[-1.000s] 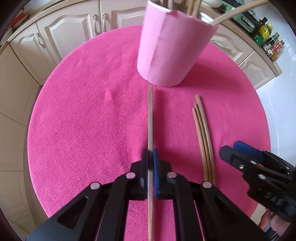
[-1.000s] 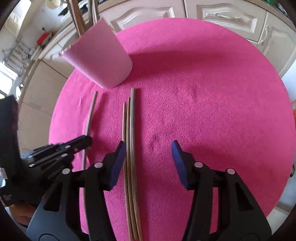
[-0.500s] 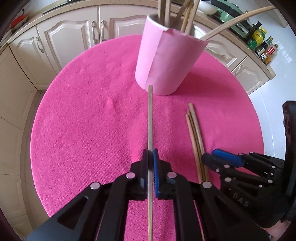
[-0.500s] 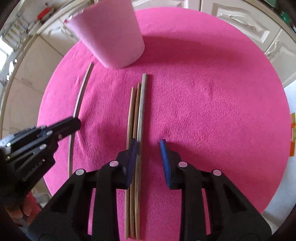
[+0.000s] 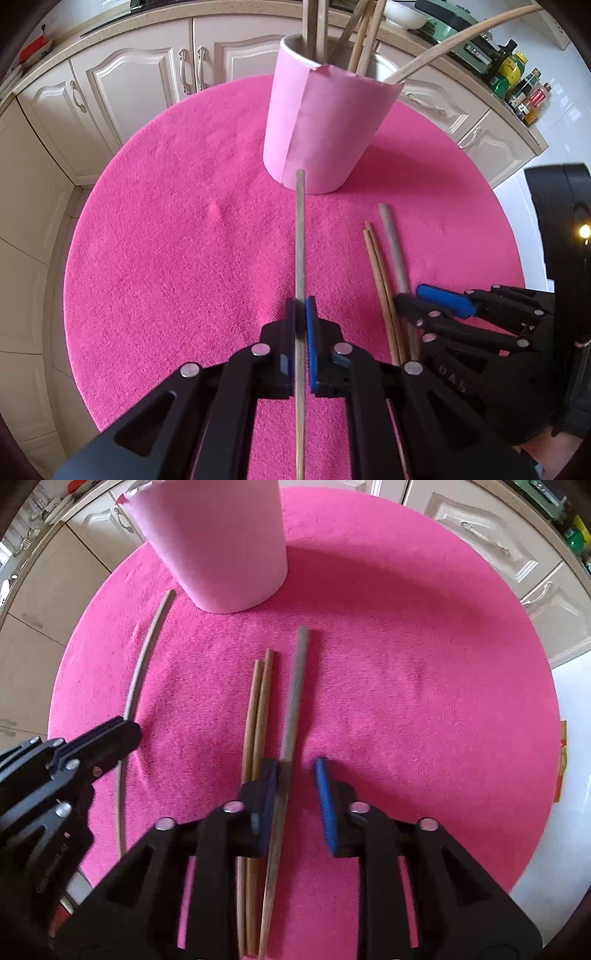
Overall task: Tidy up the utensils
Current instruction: 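Close the left gripper on a chopstick while the right gripper grasps another, then lift both chopsticks over the cup and lower them in together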
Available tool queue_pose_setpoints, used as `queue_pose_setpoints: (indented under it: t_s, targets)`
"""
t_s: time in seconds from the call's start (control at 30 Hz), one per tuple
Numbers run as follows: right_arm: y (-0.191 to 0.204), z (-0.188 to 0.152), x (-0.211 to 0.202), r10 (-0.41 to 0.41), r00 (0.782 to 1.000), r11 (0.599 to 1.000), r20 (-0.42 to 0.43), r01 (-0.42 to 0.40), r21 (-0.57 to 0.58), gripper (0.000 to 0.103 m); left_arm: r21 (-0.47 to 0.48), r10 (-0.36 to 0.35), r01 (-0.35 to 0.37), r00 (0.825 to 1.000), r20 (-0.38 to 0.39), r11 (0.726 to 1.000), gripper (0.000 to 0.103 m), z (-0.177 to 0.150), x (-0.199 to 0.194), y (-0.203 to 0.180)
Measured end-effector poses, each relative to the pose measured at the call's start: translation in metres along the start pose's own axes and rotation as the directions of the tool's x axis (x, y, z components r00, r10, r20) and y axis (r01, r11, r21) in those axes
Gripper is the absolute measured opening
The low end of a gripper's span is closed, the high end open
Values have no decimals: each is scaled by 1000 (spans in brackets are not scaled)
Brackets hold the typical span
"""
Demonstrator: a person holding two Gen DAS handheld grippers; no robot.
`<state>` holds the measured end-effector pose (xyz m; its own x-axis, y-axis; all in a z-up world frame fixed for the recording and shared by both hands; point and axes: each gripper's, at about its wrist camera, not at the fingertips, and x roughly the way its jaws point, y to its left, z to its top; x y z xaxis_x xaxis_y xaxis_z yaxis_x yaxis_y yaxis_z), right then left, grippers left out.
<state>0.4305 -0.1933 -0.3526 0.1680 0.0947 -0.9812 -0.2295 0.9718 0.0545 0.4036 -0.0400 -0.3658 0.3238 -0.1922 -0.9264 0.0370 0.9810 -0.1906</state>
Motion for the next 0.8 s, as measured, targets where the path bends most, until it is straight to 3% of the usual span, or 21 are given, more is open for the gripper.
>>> queue_pose_setpoints:
  t_s: [0.07, 0.17, 0.33, 0.43, 0.53, 0.73, 0.8]
  targets:
    - [-8, -4, 0, 45, 999, 998, 14, -46, 37, 7, 0, -3, 3, 1000, 10, 1000, 6, 0, -3, -1]
    - [-28, -6, -6, 128, 990, 985, 58, -134, 107, 7, 11, -24, 23, 999, 39, 1000, 6, -1, -10, -1]
    - [-59, -11, -31, 249, 948, 938, 200, -288, 193, 7, 46, -90, 85, 987, 130, 995, 6, -3, -31, -8]
    - [-68, -11, -46, 275, 922, 923, 273, -333, 194, 7, 89, -150, 134, 966, 209, 987, 6, -4, -50, -18]
    - [-79, -11, -66, 293, 882, 904, 368, -381, 192, 7, 109, -187, 162, 939, 290, 981, 6, 1, -72, -27]
    - [-88, -4, -116, 303, 780, 878, 548, -452, 158, 7, 113, -196, 163, 884, 425, 980, 6, 30, -104, -38]
    - [-88, 0, -128, 296, 742, 873, 601, -466, 145, 7, 111, -194, 160, 858, 476, 981, 6, 42, -112, -39]
